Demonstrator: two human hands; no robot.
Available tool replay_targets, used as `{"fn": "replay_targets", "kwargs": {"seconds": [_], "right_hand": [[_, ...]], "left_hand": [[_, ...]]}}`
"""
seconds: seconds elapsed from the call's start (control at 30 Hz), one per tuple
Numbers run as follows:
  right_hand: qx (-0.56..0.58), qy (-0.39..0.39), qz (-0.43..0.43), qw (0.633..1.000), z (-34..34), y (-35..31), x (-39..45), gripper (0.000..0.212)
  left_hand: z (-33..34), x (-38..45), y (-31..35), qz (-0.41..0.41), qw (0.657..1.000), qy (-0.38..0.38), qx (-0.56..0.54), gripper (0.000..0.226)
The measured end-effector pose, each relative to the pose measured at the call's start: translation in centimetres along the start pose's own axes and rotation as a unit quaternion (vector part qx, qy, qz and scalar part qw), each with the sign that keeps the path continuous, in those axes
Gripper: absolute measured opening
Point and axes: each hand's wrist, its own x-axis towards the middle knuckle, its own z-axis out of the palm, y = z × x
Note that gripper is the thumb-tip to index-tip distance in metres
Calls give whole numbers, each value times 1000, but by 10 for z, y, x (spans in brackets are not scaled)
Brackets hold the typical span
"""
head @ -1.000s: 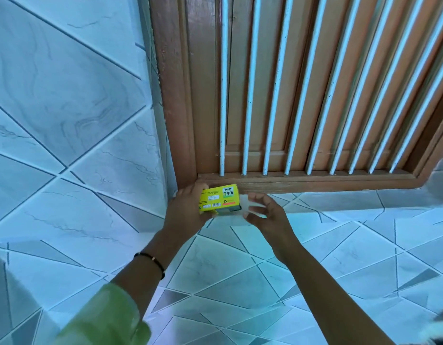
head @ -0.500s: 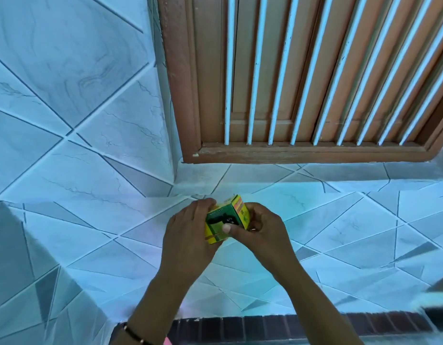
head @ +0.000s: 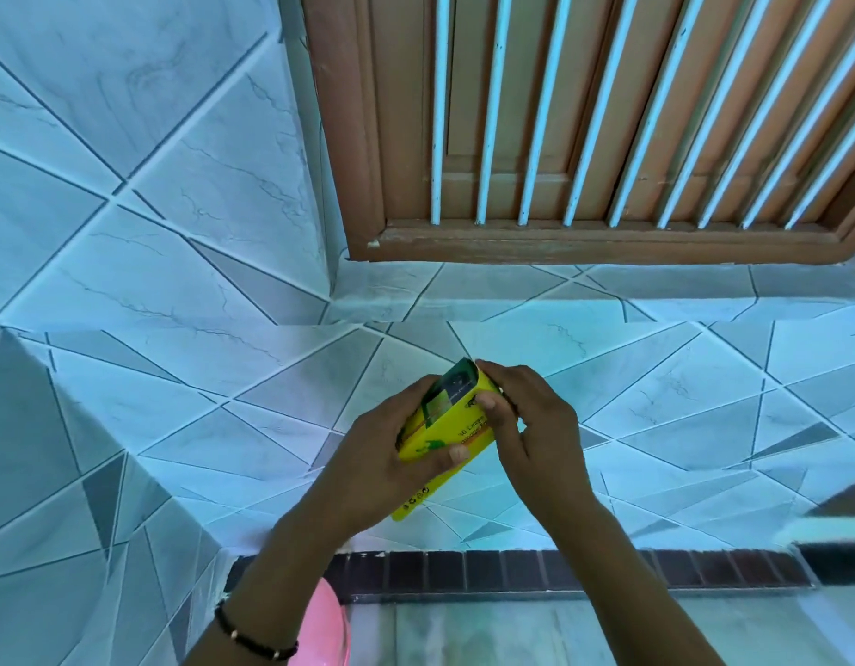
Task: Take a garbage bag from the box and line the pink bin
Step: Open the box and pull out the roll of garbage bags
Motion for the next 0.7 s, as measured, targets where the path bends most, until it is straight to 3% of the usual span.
{"fn": "replay_targets", "kwargs": {"seconds": [0.2, 0.27, 0.3, 0.37, 0.47, 0.53, 0.57, 0.6, 0.7], "right_hand": [[55, 26, 60, 996, 1, 1, -14, 46], [67, 25, 62, 996, -3, 1, -18, 46], [71, 30, 61, 995, -6, 1, -20, 47], [69, 44, 45, 996, -8, -1, -26, 51], [50, 26, -4, 998, -8, -3, -35, 47], [31, -13, -31, 999, -7, -2, -40, 48], [24, -40, -40, 998, -7, -1, -42, 48], [19, -66, -53, 996, -8, 0, -44, 49], [6, -102, -93, 990, -13, 5, -48, 46]], "left_hand": [[18, -12, 0, -80, 992, 89, 37, 71], [19, -20, -1, -151, 976, 138, -69, 81], [19, -23, -1, -196, 953, 166, -160, 82], [21, -29, -4, -273, 866, 187, -375, 90], [30, -32, -3, -351, 676, 127, -635, 110], [37, -30, 7, -348, 566, 127, -736, 90], [39, -29, 13, -329, 543, 134, -760, 80], [41, -26, 19, -310, 545, 132, -768, 71], [48, -19, 24, -286, 598, 120, -739, 56]]}}
